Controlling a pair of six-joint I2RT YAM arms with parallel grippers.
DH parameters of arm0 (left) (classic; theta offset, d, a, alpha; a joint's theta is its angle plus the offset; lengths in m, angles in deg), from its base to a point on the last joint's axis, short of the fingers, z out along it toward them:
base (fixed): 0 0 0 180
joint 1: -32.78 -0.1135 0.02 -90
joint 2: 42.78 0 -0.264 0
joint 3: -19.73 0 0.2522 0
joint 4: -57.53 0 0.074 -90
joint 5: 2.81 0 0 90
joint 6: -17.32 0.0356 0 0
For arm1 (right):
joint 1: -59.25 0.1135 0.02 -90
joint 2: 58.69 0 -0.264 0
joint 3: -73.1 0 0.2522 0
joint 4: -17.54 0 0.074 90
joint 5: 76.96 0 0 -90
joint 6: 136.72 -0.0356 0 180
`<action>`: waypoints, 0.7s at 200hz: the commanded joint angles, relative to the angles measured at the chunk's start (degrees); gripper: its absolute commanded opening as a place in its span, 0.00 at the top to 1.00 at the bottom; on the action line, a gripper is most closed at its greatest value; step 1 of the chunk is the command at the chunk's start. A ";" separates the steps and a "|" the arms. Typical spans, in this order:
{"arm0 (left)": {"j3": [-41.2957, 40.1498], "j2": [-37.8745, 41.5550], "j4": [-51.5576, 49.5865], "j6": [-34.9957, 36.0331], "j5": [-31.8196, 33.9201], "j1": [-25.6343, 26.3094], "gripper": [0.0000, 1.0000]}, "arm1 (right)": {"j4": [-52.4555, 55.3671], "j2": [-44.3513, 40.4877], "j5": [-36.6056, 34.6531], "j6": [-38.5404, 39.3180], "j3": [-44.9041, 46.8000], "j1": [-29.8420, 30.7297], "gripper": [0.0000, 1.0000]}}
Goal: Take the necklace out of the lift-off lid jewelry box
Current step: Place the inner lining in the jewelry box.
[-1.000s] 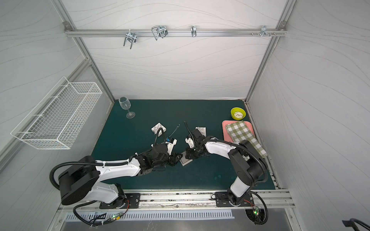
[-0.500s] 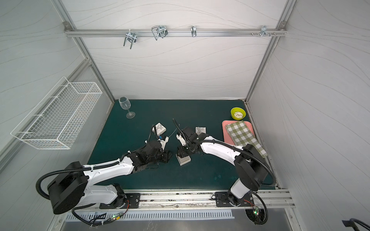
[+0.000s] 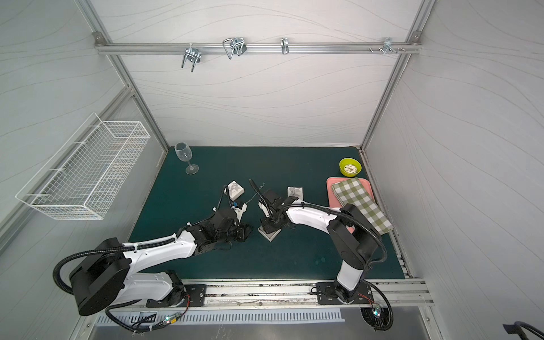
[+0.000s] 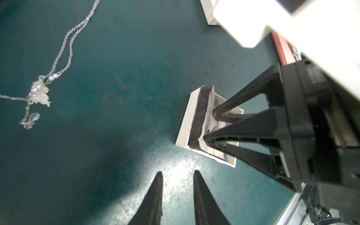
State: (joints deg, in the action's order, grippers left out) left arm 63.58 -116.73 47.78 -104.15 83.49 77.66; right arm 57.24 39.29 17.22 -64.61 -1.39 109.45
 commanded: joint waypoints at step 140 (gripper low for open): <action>1.03 -1.10 1.17 0.96 -0.92 -0.85 0.74 | 3.12 -4.12 -2.13 2.86 -1.51 1.40 0.63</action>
State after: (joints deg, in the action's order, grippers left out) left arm 63.54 -117.50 47.84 -103.95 83.07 77.27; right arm 57.65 38.22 16.00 -63.10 -0.78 110.32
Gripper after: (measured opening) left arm 0.264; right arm 0.372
